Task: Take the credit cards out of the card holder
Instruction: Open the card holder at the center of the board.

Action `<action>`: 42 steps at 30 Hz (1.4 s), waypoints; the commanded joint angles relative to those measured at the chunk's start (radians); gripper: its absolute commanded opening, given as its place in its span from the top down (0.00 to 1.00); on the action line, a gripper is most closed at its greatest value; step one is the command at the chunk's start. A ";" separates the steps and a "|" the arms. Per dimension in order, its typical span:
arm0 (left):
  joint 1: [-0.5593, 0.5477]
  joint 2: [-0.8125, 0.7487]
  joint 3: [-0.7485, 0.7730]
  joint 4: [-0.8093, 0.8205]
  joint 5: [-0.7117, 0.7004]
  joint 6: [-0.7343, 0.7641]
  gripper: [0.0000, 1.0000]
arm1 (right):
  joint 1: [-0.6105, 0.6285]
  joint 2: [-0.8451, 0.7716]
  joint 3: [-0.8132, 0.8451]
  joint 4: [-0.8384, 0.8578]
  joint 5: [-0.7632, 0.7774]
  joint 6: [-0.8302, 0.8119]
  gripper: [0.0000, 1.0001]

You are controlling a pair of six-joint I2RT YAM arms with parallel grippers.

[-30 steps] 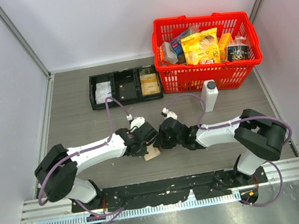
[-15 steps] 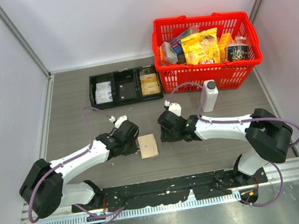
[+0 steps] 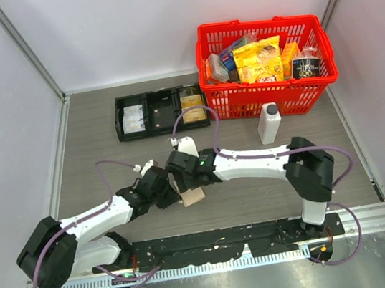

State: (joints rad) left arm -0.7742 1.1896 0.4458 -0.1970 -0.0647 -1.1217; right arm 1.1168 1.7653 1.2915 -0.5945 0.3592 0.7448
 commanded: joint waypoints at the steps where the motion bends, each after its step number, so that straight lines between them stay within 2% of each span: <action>1: 0.023 -0.083 -0.062 -0.030 0.014 -0.070 1.00 | 0.035 0.051 0.061 -0.079 0.047 0.025 0.28; 17: 0.032 -0.455 -0.111 -0.352 -0.148 -0.179 1.00 | 0.106 0.117 0.115 -0.021 0.023 -0.059 0.24; 21: 0.033 -0.499 -0.125 -0.424 -0.179 -0.202 1.00 | 0.107 0.129 0.120 0.004 0.009 -0.074 0.24; 32: 0.033 -0.456 -0.174 -0.407 -0.175 -0.267 1.00 | 0.153 0.244 0.236 -0.068 0.063 -0.127 0.23; 37: 0.033 -0.426 -0.162 -0.374 -0.184 -0.241 1.00 | 0.153 0.249 0.232 -0.094 0.104 -0.151 0.24; 42: 0.032 -0.319 -0.105 -0.355 -0.184 -0.179 1.00 | 0.123 0.217 0.189 -0.130 0.164 -0.174 0.24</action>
State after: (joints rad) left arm -0.7437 0.7837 0.3050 -0.5621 -0.2165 -1.3602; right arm 1.2476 2.0140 1.4979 -0.6743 0.4477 0.5964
